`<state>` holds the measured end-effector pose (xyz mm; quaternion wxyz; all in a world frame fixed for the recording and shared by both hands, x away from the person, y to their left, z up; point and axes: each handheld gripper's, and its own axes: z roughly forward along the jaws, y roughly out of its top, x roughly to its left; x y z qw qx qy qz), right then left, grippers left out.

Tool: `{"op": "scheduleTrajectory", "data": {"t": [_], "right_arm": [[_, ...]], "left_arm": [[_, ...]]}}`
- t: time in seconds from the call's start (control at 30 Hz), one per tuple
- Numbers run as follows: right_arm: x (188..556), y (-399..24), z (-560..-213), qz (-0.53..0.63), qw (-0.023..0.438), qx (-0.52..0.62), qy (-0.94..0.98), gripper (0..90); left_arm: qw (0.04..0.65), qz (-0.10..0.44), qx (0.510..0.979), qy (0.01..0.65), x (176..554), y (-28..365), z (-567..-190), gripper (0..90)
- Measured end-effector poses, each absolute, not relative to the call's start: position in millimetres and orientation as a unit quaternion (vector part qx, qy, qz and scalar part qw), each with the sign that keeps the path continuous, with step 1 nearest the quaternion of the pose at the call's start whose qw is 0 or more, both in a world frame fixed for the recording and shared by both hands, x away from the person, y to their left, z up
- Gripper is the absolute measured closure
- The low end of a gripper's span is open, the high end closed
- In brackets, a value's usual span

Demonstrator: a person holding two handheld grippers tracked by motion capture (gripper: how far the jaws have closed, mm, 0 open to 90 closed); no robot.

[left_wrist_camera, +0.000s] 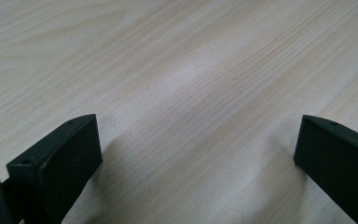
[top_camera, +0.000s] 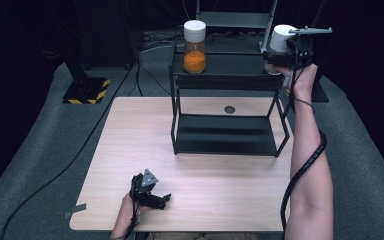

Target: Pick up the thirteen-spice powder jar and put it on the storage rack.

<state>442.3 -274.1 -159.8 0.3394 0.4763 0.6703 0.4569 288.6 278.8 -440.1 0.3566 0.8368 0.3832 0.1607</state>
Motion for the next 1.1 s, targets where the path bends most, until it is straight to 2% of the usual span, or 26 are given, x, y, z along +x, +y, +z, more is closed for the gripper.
{"op": "scheduleTrajectory", "data": {"t": [0.17,0.3,0.57,0.9,1.1], "right_arm": [[442.5,-274.0,-158.2,0.454,0.338,0.477,0.672,29.0],[444.8,-275.2,-153.7,0.447,0.327,0.474,0.684,15.3],[438.4,-281.8,-138.2,0.424,0.311,0.463,0.714,0.5],[408.3,-291.0,-125.7,0.392,0.304,0.429,0.755,0.0],[382.6,-292.6,-134.2,0.371,0.310,0.411,0.773,0.0]], "left_arm": [[0.357,0.161,0.837,0.383,288.6,278.8,-440.1,0.0],[0.357,0.161,0.837,0.383,288.6,278.8,-440.1,0.0],[0.357,0.161,0.836,0.384,288.4,278.7,-440.3,0.0],[0.357,0.161,0.836,0.384,288.3,278.6,-440.5,0.0],[0.357,0.161,0.836,0.383,288.4,278.7,-440.4,0.0]]}}
